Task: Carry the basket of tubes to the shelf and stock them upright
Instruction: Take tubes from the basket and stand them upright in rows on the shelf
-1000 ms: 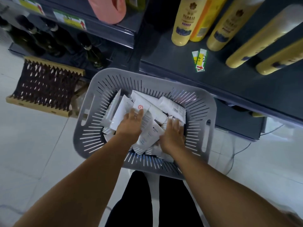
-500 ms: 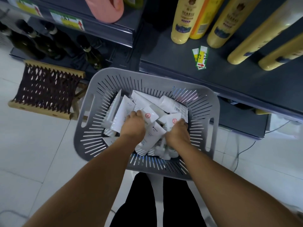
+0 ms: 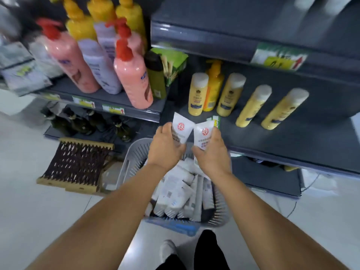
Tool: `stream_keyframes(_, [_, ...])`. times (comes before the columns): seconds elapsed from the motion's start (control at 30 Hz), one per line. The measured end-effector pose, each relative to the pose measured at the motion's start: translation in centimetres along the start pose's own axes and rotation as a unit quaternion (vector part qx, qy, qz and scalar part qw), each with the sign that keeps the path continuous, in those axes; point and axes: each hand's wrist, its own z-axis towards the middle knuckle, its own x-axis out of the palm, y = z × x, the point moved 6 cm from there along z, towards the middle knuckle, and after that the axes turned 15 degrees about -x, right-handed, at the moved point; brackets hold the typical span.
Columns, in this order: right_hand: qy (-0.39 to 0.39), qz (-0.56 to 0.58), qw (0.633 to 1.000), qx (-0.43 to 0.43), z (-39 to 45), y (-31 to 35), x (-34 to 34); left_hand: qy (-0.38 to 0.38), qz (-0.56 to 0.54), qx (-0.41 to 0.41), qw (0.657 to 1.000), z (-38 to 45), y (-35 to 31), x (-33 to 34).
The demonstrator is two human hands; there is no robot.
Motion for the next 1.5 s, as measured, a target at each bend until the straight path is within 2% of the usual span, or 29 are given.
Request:
stream_keyframes(0.13, [-0.071, 0.014, 0.995, -0.064, 0.8, 4.4, -6.4, -0.048, -0.03, 0.073, 0.996, -1.0, -6.4, -4.4])
stream_keyframes(0.33, [-0.169, 0.028, 0.979, -0.109, 1.1, 8.4, -16.2, -0.092, -0.066, 0.178, 0.978, -3.5, -15.4, -8.6])
stream_keyframes(0.6, [-0.264, 0.009, 0.956, -0.128, 2.6, 9.7, -27.0, -0.069, -0.12, 0.244, 0.96, -5.4, -25.9, -10.6])
stream_keyframes(0.93, [-0.312, 0.006, 0.944, -0.11, 10.6, 5.4, -35.4, -0.075, -0.141, 0.225, 0.961, 0.0, -36.4, -7.0])
stream_keyframes(1.17, [-0.29, 0.013, 0.953, -0.084, 17.0, 1.8, -36.1, -0.086, -0.142, 0.178, 0.97, 4.6, -39.4, -3.1])
stream_keyframes(1.5, [-0.273, 0.015, 0.959, -0.076, 21.3, 1.4, -36.2, -0.094, -0.122, 0.152, 0.976, 7.5, -42.0, -1.7])
